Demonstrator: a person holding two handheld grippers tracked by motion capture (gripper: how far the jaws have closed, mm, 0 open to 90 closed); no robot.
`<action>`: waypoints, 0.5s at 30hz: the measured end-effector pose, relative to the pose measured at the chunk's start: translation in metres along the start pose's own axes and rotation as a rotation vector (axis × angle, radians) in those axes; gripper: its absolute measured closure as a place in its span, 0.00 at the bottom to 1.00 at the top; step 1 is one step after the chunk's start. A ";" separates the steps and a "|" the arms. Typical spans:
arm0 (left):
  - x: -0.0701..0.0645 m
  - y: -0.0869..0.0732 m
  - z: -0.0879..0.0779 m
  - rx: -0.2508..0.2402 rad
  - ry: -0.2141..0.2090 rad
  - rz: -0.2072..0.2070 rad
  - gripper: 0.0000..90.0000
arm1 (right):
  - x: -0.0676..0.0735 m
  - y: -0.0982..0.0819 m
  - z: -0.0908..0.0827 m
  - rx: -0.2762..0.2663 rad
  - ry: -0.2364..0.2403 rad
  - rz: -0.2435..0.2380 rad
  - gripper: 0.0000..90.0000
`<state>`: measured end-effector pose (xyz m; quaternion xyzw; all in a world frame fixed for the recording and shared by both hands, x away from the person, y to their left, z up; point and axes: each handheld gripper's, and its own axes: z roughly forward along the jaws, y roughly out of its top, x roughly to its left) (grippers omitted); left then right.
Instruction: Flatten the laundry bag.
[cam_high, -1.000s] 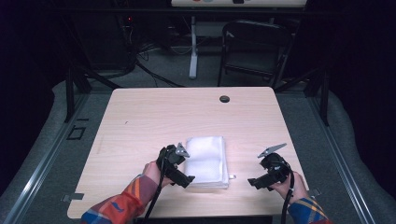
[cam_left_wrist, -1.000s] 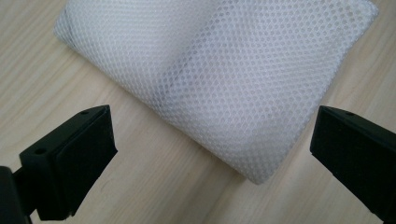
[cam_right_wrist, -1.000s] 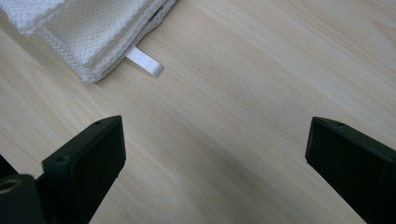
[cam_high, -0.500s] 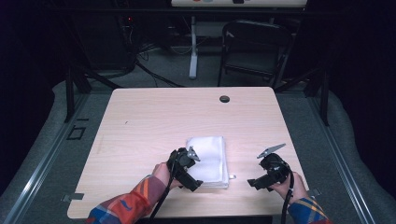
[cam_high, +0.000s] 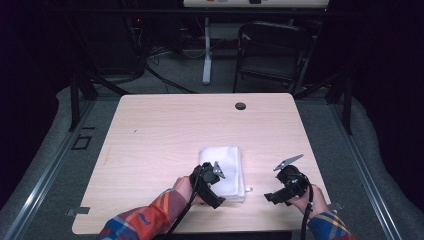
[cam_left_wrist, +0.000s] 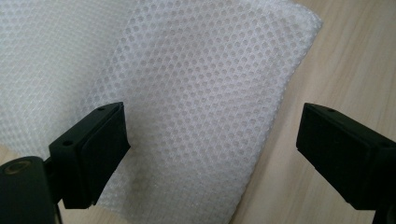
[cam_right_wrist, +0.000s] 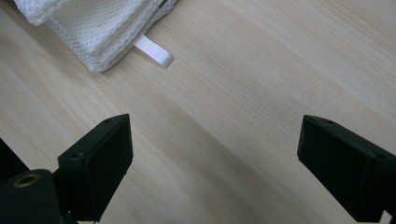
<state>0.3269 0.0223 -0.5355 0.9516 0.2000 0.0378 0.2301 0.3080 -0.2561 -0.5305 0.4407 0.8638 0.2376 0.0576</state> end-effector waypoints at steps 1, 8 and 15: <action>-0.001 0.001 0.001 -0.001 0.002 0.007 0.11 | 0.000 0.000 0.000 0.002 -0.001 0.000 0.11; -0.008 0.009 0.012 0.015 0.037 0.039 0.15 | -0.002 0.002 -0.002 0.052 0.003 -0.041 0.12; -0.010 0.009 0.020 0.048 0.065 0.063 0.26 | 0.001 0.002 -0.002 0.040 0.029 -0.055 0.13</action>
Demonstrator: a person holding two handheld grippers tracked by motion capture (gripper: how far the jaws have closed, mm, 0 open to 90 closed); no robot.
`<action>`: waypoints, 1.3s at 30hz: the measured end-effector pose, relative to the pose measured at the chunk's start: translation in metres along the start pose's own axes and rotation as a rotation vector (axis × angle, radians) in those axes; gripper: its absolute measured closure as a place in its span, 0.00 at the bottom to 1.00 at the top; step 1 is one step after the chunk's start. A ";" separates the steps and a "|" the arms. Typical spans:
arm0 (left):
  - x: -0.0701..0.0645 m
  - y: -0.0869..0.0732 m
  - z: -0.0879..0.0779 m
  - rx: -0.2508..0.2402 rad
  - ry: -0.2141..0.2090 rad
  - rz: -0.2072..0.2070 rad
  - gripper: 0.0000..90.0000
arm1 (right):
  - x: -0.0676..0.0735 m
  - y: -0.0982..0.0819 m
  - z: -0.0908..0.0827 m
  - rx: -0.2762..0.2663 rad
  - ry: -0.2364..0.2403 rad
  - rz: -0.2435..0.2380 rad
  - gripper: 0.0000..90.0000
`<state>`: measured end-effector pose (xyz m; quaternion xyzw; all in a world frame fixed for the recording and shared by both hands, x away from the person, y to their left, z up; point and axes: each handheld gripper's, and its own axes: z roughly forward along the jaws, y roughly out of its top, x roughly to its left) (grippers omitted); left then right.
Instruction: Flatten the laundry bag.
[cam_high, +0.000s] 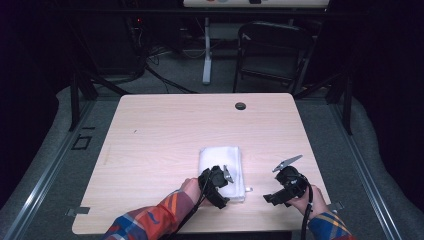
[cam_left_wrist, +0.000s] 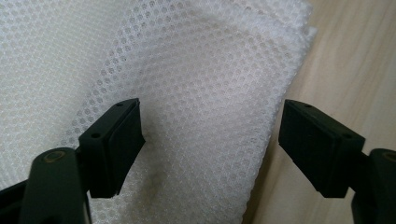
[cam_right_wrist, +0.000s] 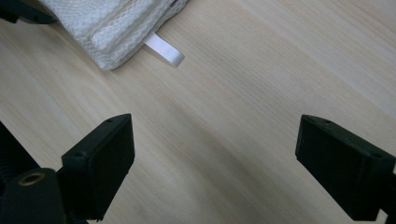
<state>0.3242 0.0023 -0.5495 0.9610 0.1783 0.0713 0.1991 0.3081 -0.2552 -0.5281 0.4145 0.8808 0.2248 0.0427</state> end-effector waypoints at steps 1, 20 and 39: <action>0.000 0.000 0.000 0.002 0.004 0.004 0.28 | 0.000 0.001 0.000 0.014 -0.006 -0.010 0.13; 0.009 -0.005 -0.005 -0.030 -0.014 0.001 0.57 | 0.004 0.001 0.004 0.026 0.018 -0.018 0.15; 0.015 -0.007 -0.014 -0.063 -0.084 -0.017 0.82 | 0.009 0.004 0.008 0.039 0.028 -0.035 0.18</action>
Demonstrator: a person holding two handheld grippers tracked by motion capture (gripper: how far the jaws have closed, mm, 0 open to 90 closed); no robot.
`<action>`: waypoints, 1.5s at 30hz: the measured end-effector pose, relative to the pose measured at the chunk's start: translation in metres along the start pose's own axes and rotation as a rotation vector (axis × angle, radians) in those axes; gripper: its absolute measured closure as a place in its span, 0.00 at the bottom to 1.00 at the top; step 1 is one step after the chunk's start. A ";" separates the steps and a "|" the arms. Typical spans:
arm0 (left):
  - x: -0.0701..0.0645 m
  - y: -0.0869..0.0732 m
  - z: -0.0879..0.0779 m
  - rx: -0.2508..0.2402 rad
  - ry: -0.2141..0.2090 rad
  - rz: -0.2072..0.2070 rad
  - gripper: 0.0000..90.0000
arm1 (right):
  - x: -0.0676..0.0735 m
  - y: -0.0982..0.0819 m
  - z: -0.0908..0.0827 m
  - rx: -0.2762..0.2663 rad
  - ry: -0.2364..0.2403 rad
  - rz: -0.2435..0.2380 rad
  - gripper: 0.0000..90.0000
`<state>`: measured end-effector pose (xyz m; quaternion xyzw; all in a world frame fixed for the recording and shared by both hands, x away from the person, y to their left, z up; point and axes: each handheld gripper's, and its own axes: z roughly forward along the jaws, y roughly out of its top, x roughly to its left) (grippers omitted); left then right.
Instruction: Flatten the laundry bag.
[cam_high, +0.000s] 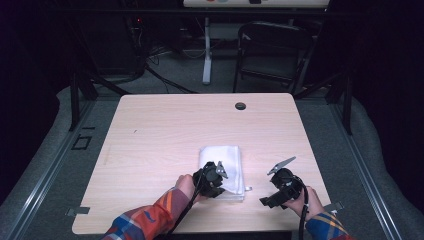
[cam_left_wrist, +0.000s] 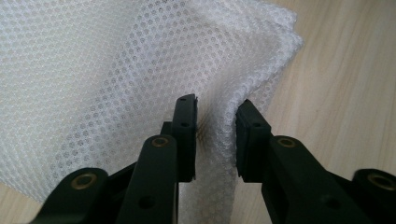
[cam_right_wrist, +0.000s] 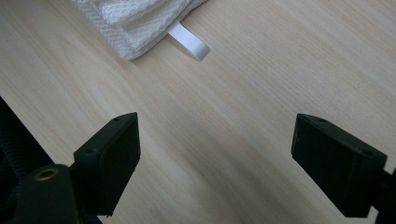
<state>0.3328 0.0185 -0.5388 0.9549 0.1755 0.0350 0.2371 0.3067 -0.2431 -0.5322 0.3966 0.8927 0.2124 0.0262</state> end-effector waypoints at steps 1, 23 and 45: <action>0.000 0.000 0.001 0.001 0.000 0.000 0.84 | 0.000 0.001 -0.001 0.003 -0.002 -0.010 0.19; 0.004 -0.004 -0.010 -0.116 -0.030 -0.071 0.93 | 0.048 0.040 0.028 -0.070 0.005 -0.171 1.00; 0.007 -0.011 -0.027 -0.194 0.009 -0.123 0.93 | 0.046 0.046 0.051 -0.049 0.003 -0.188 1.00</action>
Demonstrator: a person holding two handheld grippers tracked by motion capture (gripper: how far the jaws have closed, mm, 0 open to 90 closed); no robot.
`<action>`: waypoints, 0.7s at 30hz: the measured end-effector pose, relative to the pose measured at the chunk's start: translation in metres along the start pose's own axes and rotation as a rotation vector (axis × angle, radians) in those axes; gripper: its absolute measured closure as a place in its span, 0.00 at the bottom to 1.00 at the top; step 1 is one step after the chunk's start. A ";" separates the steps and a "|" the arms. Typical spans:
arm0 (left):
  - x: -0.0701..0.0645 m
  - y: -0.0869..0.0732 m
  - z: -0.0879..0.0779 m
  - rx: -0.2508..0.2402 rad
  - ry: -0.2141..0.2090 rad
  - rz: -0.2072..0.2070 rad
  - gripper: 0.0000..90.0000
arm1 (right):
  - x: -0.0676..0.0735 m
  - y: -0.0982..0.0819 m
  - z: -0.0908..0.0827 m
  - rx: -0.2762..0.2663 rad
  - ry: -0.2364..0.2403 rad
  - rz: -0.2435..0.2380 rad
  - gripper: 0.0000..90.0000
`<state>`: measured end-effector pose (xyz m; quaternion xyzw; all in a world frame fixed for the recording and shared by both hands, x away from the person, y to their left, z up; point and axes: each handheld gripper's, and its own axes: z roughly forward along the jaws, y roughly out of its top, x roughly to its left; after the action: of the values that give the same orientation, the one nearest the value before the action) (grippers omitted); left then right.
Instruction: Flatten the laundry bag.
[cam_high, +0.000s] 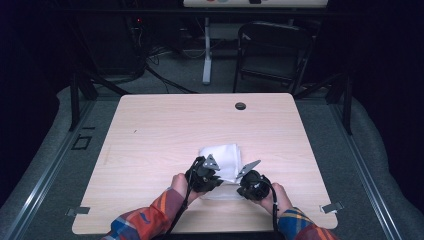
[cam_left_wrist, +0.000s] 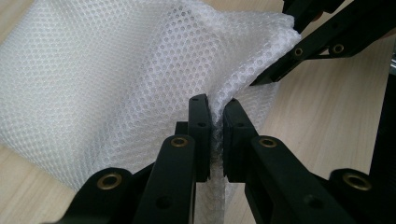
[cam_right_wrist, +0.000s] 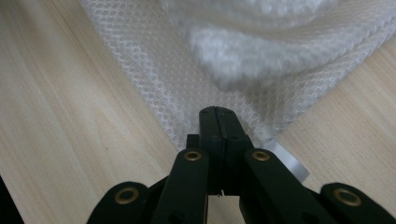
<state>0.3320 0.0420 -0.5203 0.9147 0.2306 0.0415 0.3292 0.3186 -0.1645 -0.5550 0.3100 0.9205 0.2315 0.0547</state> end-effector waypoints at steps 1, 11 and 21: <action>0.000 0.000 -0.001 -0.007 0.003 -0.006 0.93 | 0.000 0.000 0.000 -0.001 -0.001 -0.001 1.00; 0.002 -0.005 -0.015 -0.035 0.043 -0.050 0.91 | 0.000 0.000 0.000 0.002 -0.001 -0.013 1.00; 0.009 -0.013 -0.032 -0.058 0.076 -0.083 0.94 | 0.000 -0.001 0.001 -0.015 0.000 -0.003 1.00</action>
<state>0.3275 0.0739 -0.5041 0.8922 0.2797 0.0693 0.3477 0.3183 -0.1652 -0.5562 0.3083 0.9192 0.2382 0.0572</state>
